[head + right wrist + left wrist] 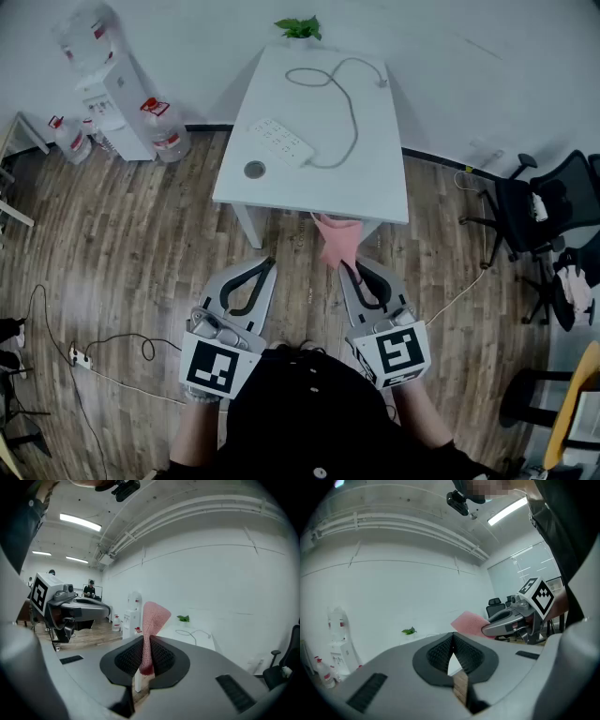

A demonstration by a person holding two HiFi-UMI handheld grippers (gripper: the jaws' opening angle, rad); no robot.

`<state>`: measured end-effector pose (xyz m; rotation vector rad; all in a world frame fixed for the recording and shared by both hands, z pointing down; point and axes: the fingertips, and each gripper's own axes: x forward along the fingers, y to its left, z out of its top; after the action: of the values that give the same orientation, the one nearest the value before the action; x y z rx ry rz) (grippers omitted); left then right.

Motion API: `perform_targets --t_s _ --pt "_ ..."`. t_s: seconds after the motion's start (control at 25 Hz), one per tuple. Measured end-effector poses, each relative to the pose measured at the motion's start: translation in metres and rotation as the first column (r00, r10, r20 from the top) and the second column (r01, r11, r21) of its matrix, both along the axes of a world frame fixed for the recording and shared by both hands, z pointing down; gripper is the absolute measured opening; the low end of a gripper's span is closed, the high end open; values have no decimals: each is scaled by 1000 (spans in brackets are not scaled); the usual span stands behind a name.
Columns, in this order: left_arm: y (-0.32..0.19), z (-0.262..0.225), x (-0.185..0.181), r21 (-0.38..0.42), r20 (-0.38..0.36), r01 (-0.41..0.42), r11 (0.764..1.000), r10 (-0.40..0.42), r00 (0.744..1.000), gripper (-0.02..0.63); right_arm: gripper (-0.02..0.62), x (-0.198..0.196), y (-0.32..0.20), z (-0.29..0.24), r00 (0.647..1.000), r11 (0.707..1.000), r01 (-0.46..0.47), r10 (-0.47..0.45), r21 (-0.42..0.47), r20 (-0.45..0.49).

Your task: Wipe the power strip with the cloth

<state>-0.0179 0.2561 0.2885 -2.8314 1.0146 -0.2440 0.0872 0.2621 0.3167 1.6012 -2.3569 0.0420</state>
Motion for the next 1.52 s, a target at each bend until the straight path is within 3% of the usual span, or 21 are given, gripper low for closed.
perform_targets --t_s 0.76,1.52 --pt "-2 3 -1 2 4 -11 1000 11 1000 14 49 -1 3 5 1000 1000 -12 12 -10 -10" --pt "-10 4 -34 15 1 -38 999 38 999 14 49 -23 -3 6 997 997 -73 73 -9 -15"
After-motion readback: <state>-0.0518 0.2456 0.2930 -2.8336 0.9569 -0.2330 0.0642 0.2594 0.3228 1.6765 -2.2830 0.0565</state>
